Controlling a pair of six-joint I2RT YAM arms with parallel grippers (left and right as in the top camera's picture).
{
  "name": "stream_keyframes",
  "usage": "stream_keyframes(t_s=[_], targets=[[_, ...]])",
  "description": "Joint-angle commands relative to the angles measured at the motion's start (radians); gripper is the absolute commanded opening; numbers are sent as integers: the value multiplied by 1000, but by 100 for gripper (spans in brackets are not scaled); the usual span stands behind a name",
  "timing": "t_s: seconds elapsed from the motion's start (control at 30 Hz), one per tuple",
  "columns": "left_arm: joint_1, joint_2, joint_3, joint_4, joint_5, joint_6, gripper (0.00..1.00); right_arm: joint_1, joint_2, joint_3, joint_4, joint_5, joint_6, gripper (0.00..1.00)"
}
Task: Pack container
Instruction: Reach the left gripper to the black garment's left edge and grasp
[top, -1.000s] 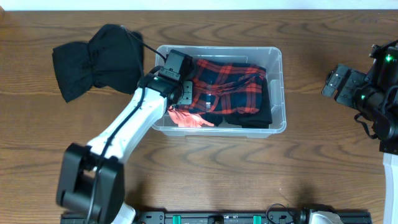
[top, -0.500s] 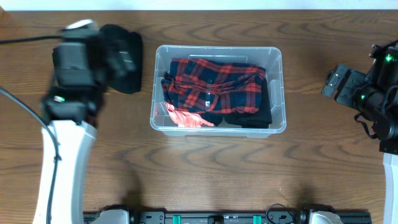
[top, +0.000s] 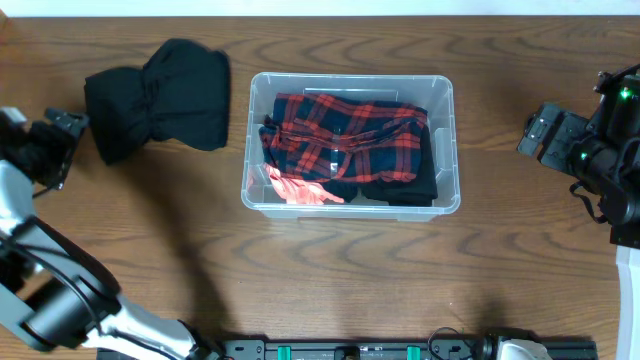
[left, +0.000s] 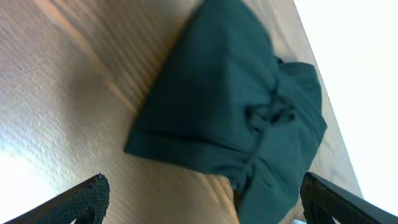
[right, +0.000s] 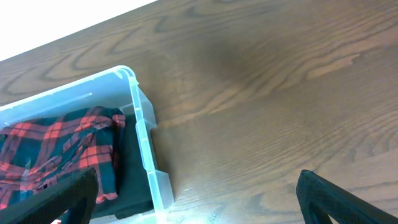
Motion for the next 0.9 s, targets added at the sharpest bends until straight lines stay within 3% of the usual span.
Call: stream_keyframes(t_s=[0.0, 0.17, 0.43, 0.73, 0.8, 0.87], targets=[[27, 103, -5, 44, 165, 25, 98, -5, 0, 7, -1, 2, -4, 99], [28, 232, -5, 161, 256, 23, 98, -5, 0, 7, -1, 3, -4, 99], [21, 311, -5, 229, 176, 21, 98, -5, 0, 7, -1, 3, -4, 99], [-55, 362, -5, 277, 181, 21, 96, -5, 0, 7, -1, 2, -4, 99], [-70, 365, -5, 280, 180, 21, 86, -5, 0, 7, -1, 2, -4, 99], [-76, 366, -5, 283, 180, 21, 69, -5, 0, 7, -1, 2, -4, 99]])
